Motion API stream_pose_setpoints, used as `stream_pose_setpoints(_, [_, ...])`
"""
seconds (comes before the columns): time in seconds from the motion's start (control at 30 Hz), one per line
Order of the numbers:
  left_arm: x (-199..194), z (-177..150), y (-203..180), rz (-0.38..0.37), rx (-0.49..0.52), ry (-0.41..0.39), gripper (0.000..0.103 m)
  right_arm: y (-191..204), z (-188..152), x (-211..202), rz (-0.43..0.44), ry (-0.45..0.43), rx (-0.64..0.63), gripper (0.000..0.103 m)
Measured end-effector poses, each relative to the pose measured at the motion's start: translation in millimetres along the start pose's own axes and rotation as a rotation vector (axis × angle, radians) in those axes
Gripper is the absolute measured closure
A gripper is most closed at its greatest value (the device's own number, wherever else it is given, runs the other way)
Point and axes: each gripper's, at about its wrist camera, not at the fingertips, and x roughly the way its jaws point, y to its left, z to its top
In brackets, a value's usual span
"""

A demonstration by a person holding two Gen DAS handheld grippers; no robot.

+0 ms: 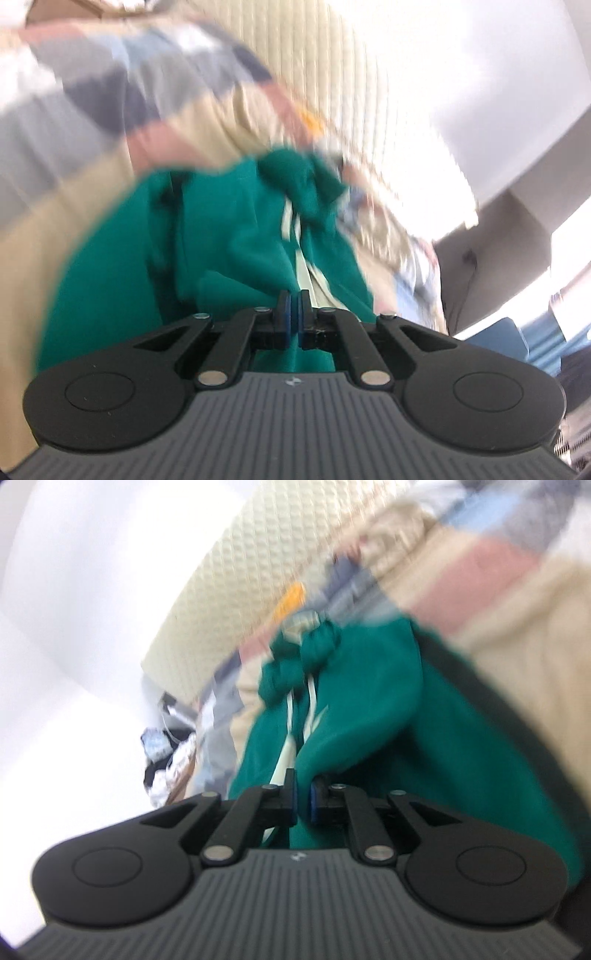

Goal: Fold large clothes

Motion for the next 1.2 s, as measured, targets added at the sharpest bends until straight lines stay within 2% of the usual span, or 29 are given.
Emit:
stream_pose_setpoints(0.17, [-6.6, 88.0, 6.0, 0.128, 0.061, -0.103, 0.1, 4.1, 85.9, -3.2, -0.092, -0.109, -0.136, 0.094])
stream_pose_setpoints(0.27, [1.1, 148.7, 17.4, 0.249, 0.048, -0.157, 0.1, -6.0, 140.0, 10.5, -0.18, -0.164, -0.186, 0.094])
stream_pose_setpoints(0.43, [37.6, 239.7, 56.0, 0.454, 0.001, -0.263, 0.1, -50.2, 204.6, 56.1, -0.343, -0.253, -0.235, 0.094])
stream_pose_setpoints(0.53, [77.7, 274.0, 87.6, 0.563, 0.025, -0.297, 0.1, -89.1, 225.5, 95.0, -0.431, -0.29, -0.256, 0.094])
stream_pose_setpoints(0.6, [110.2, 286.7, 113.2, 0.629, 0.047, -0.299, 0.099, -115.7, 231.4, 122.9, -0.482, -0.299, -0.255, 0.094])
stream_pose_setpoints(0.7, [158.9, 292.8, 159.8, 0.689, 0.069, -0.266, 0.099, -162.9, 229.1, 166.3, -0.576, -0.266, -0.233, 0.094])
stream_pose_setpoints(0.83, [224.4, 280.4, 219.1, 0.767, 0.115, -0.183, 0.099, -213.2, 209.5, 204.3, -0.647, -0.232, -0.201, 0.094])
stream_pose_setpoints(0.9, [244.0, 271.7, 236.8, 0.788, 0.123, -0.169, 0.099, -232.8, 203.6, 219.5, -0.667, -0.212, -0.2, 0.093])
stream_pose_setpoints(1.0, [263.7, 270.1, 246.7, 0.811, 0.143, -0.18, 0.099, -244.9, 195.3, 225.4, -0.663, -0.225, -0.165, 0.093])
stream_pose_setpoints(1.1, [266.6, 272.1, 243.6, 0.83, 0.149, -0.18, 0.099, -242.1, 196.5, 221.2, -0.647, -0.235, -0.151, 0.093])
stream_pose_setpoints(1.17, [265.5, 272.2, 234.1, 0.857, 0.208, -0.147, 0.096, -239.3, 197.5, 214.0, -0.627, -0.237, -0.133, 0.093])
stream_pose_setpoints(1.2, [260.5, 270.0, 228.5, 0.856, 0.224, -0.135, 0.091, -236.7, 197.7, 209.0, -0.619, -0.237, -0.115, 0.091])
